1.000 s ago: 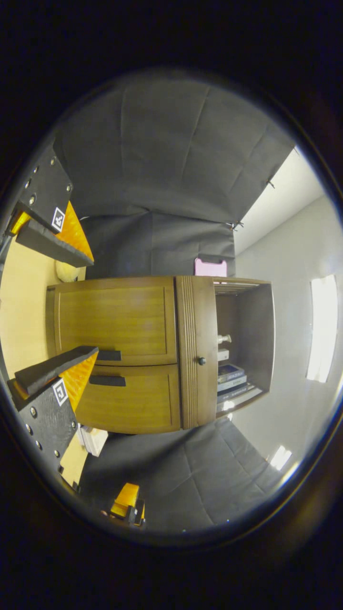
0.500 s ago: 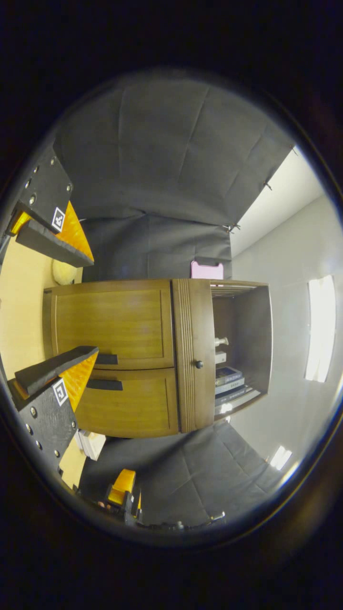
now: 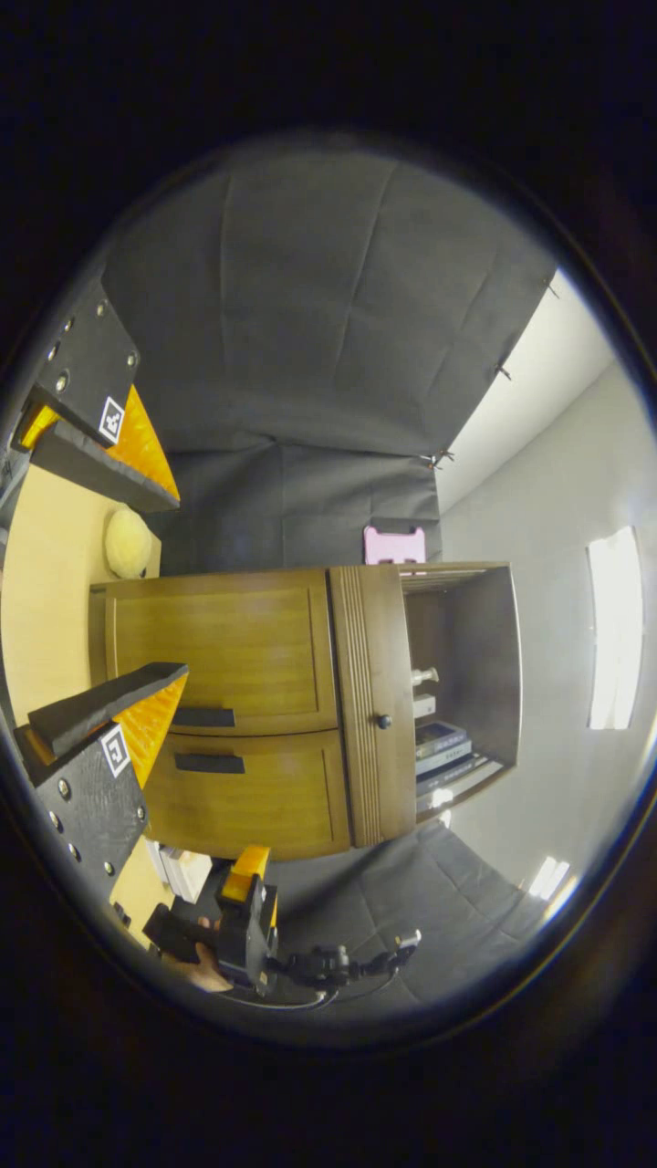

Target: Open the right door of the double-door shoe cabinet with the right hand, and open the left door with the left hand.

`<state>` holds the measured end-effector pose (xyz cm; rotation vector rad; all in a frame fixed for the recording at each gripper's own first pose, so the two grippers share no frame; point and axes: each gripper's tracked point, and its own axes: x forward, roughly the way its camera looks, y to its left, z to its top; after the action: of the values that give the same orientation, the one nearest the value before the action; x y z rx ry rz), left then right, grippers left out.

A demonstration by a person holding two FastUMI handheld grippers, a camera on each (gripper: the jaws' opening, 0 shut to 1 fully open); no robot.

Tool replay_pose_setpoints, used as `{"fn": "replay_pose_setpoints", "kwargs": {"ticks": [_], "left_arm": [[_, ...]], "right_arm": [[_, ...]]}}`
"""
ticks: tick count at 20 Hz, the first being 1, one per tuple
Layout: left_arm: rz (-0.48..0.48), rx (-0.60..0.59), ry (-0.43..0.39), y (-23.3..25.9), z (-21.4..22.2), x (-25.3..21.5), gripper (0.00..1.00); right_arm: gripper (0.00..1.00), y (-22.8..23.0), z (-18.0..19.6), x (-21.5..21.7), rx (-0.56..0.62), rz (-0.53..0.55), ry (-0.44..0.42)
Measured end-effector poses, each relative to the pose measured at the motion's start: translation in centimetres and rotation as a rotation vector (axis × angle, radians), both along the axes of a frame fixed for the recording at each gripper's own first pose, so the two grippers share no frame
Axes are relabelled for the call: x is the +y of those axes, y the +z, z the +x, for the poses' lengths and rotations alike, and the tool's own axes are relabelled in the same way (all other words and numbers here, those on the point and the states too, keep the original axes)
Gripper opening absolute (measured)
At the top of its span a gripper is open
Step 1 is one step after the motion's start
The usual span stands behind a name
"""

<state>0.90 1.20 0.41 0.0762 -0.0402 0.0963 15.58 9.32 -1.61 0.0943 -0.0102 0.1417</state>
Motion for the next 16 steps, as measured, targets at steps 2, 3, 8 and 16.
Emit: {"fn": "replay_pose_setpoints", "kwargs": {"ticks": [2, 3, 8, 16], "left_arm": [[-0.001, 0.009, 0.028, 0.0, -0.2, 0.3, 0.95], [0.001, 0.014, 0.044, 0.1, -0.4, 0.6, 0.95], [0.017, 0.016, 0.123, 2.2, -2.1, 1.9, 0.95], [0.052, 0.016, 0.224, 2.3, -2.9, 2.5, 0.96]], "right_arm": [[0.98, -0.8, 1.6, 1.6, 0.0, 0.004, 0.019], [0.98, -1.3, 2.5, 2.4, 0.001, 0.005, 0.026], [0.98, -3.2, 6.3, 6.0, 0.022, 0.012, 0.054], [0.92, -7.3, 12.2, 8.9, 0.104, -0.044, 0.051]]}}
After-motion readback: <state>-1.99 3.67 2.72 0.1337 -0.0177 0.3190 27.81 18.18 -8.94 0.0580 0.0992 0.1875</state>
